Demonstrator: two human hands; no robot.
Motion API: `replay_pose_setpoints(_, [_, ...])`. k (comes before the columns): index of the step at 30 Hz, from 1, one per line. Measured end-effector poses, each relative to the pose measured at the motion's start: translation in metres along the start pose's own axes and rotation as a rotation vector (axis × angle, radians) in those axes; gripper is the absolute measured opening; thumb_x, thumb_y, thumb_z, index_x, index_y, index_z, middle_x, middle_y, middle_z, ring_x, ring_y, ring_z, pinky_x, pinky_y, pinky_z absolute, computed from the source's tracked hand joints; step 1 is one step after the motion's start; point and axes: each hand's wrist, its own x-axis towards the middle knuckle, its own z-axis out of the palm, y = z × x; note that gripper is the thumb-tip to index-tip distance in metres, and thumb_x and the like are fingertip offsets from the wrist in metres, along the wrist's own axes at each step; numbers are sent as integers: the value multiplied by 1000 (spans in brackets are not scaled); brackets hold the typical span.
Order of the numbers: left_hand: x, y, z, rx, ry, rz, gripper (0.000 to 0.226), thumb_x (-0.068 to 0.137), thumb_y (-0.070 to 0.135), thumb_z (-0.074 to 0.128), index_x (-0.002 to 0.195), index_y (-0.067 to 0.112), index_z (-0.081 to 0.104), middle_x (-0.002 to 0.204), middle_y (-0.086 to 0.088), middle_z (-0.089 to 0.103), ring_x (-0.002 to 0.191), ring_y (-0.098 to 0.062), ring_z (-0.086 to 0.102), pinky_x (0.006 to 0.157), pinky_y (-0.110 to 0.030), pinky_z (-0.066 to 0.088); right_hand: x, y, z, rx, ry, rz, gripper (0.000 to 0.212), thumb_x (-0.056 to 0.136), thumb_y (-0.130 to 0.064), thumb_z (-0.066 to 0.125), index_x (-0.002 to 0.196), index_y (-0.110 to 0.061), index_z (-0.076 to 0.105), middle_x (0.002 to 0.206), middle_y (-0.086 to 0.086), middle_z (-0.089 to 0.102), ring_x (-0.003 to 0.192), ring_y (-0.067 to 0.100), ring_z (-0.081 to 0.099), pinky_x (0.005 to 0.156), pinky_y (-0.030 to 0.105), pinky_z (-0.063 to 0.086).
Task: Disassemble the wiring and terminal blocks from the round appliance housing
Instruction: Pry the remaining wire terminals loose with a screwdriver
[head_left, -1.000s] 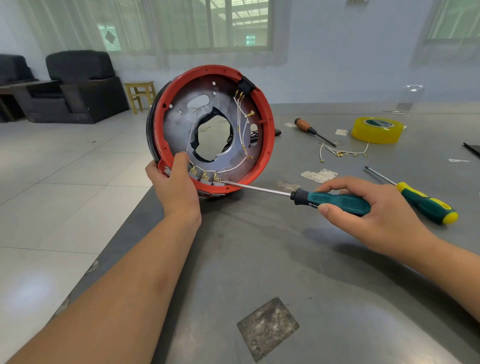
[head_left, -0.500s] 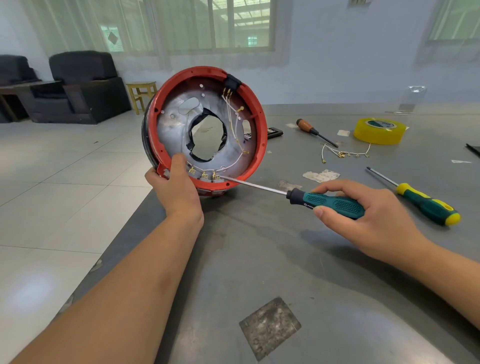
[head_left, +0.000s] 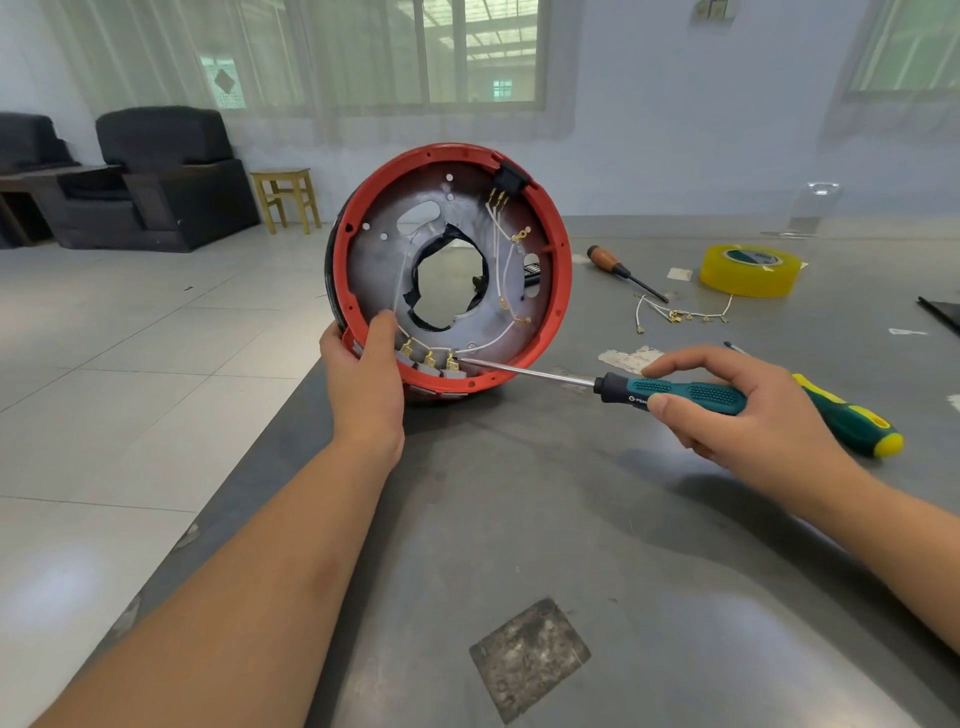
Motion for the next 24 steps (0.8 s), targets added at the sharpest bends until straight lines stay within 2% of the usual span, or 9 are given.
replay_pose_setpoints(3, [-5,4,-2,81,-23,-9,73,67,70,67,128,37,46,116,3,71,111,-26,71,99,-56,57,2,3,-3,136,-51,39,22,92,-26,73,108,-40,71,72,5,72,50,15,54,50,22,49])
replay_pose_setpoints(5, [-8,6,-4,158,-41,9,87,68,77,63,141,39,35,120,7,70,111,-23,71,97,-53,58,2,3,-4,244,-60,59,23,94,-19,69,110,-35,71,78,12,74,51,19,54,47,23,47])
replay_pose_setpoints(7, [-9,7,-7,209,-60,15,90,76,78,63,150,44,24,128,7,66,110,-23,72,91,-51,62,2,4,-4,361,-58,93,23,95,-13,67,110,-29,72,82,19,75,52,22,57,45,25,47])
replay_pose_setpoints(8, [-8,8,-8,208,-62,-4,87,82,75,65,152,41,26,129,6,67,108,-22,73,86,-50,64,2,4,-4,417,-62,112,21,93,-12,68,110,-26,72,83,22,74,54,25,60,46,26,49])
replay_pose_setpoints(10, [-7,12,-9,186,-74,-76,73,90,68,66,145,25,44,124,0,73,100,-21,77,78,-47,66,3,3,-3,510,-74,147,22,87,-17,71,110,-16,71,86,27,73,58,29,65,49,27,53])
replay_pose_setpoints(12, [-8,16,-9,184,-99,-149,58,93,66,63,132,24,57,116,-1,77,96,-19,79,70,-41,66,3,3,-1,589,-76,166,37,79,-23,73,112,-7,69,87,31,72,61,30,67,51,28,54])
replay_pose_setpoints(15, [-11,23,-8,202,-125,-207,51,96,68,56,129,29,58,114,-1,78,99,-21,78,65,-38,63,3,4,2,690,-68,166,45,75,-24,75,114,-3,69,83,29,70,59,28,63,53,28,54])
replay_pose_setpoints(19, [-15,34,-1,209,-126,-292,47,95,74,51,122,35,55,112,2,75,93,-20,77,64,-39,63,4,5,4,735,-68,157,42,73,-27,79,110,-9,74,77,19,65,58,23,55,51,25,50])
replay_pose_setpoints(24, [-18,36,9,28,-160,-424,67,89,82,50,139,41,34,123,-10,65,74,-47,77,59,-56,62,4,6,6,736,-63,149,36,77,-24,77,110,-10,74,73,17,61,55,22,49,48,24,44])
